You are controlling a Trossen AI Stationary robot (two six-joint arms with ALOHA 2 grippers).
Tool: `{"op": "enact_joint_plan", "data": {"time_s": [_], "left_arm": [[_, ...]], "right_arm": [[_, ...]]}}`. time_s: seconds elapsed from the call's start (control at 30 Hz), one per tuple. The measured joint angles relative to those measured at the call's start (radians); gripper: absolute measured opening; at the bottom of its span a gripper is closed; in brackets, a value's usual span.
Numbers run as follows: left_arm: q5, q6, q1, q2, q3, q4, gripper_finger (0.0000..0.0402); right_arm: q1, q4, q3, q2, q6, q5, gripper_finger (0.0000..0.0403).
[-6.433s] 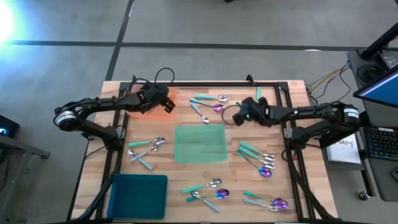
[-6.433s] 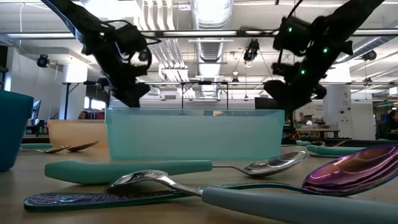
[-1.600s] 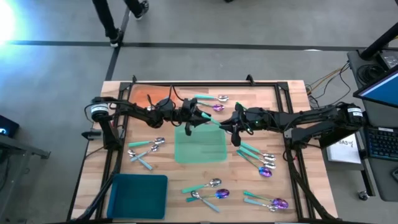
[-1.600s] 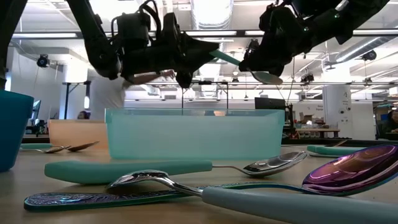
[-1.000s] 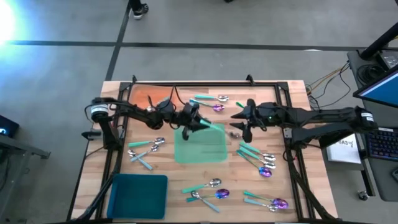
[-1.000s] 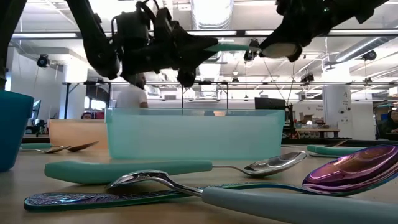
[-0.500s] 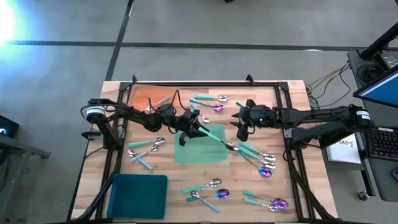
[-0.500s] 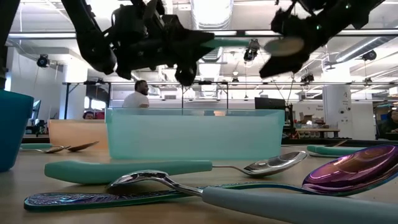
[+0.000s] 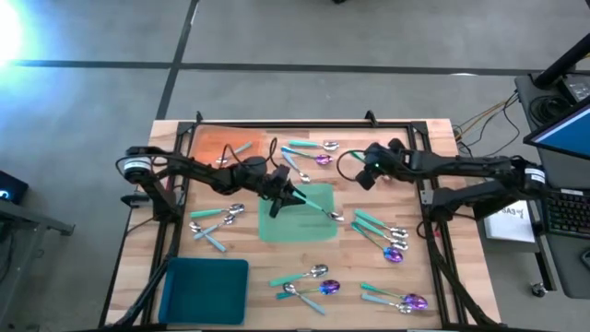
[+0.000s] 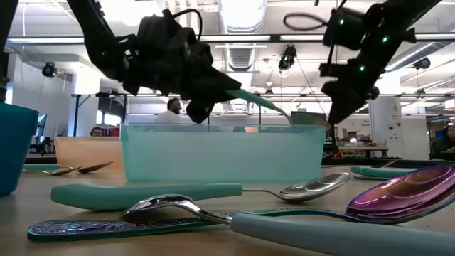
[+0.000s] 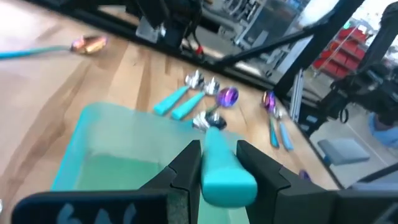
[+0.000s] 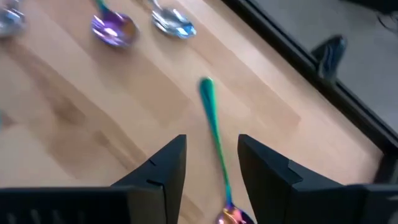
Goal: Sort silverware by color (type)
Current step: Put the green spoon into the green bin
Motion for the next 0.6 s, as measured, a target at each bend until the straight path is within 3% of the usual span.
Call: {"op": "enact_joint_plan", "data": {"time_s": [0.2, 0.47, 0.6], "left_arm": [[-0.008, 0.039, 0.0, -0.056, 0.0, -0.194, 0.0065], [-0.099, 0.088, 0.0, -0.192, -0.001, -0.566, 0.0065], [-0.111, 0.059, 0.0, -0.238, -0.001, -0.631, 0.0084]], "right_arm": [[-0.059, 0.002, 0.0, 0.108, -0.025, -0.059, 0.0128], [-0.102, 0.014, 0.0, 0.241, -0.053, -0.06, 0.0137], [-0.12, 0.012, 0.0, 0.284, -0.052, -0.06, 0.0132]]}}
